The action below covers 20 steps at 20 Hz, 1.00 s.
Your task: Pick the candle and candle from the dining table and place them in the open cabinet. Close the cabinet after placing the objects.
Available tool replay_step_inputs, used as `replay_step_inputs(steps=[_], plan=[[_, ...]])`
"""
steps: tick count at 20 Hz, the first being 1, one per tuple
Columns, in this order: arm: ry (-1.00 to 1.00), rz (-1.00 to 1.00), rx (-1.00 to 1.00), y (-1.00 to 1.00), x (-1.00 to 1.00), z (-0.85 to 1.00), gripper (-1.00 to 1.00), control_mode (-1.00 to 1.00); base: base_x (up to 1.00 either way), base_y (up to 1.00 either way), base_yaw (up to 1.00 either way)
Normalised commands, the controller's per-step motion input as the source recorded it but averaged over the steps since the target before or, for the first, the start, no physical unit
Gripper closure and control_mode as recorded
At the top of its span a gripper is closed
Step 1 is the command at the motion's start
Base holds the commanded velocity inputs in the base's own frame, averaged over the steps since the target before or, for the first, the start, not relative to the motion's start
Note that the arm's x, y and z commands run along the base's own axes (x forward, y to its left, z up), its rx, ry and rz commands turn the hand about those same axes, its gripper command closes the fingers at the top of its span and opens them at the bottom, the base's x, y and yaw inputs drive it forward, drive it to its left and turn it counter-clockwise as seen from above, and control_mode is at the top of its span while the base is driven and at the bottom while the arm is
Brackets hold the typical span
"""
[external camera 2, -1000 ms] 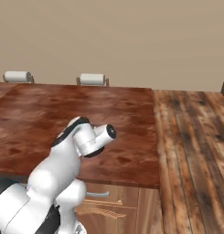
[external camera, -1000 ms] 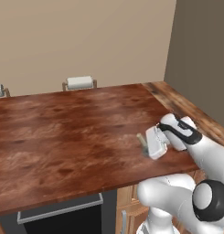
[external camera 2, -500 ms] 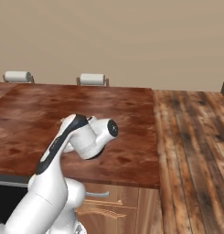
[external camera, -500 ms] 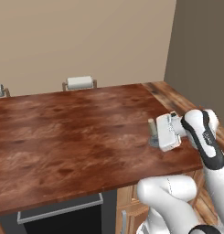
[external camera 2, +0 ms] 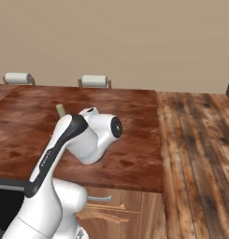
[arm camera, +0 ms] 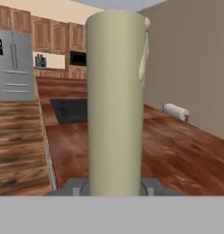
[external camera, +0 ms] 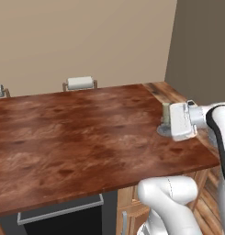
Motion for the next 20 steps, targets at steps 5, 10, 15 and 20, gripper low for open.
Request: replay_step_inputs(steps=[5,10,15,20], plan=[[0.0,0.0,0.16,-0.31,-0.3,0.78,1.0,-1.0,0.0,0.0,0.0],[0.0,0.0,0.11,-0.24,-0.22,0.4,1.0,-1.0,0.0,0.0,0.0],[0.0,0.0,0.0,0.0,-0.01,0.0,1.0,-1.0,0.0,0.0,0.0],[-0.04,-0.04,0.0,-0.04,-0.32,0.01,1.0,-1.0,0.0,0.0,0.0]])
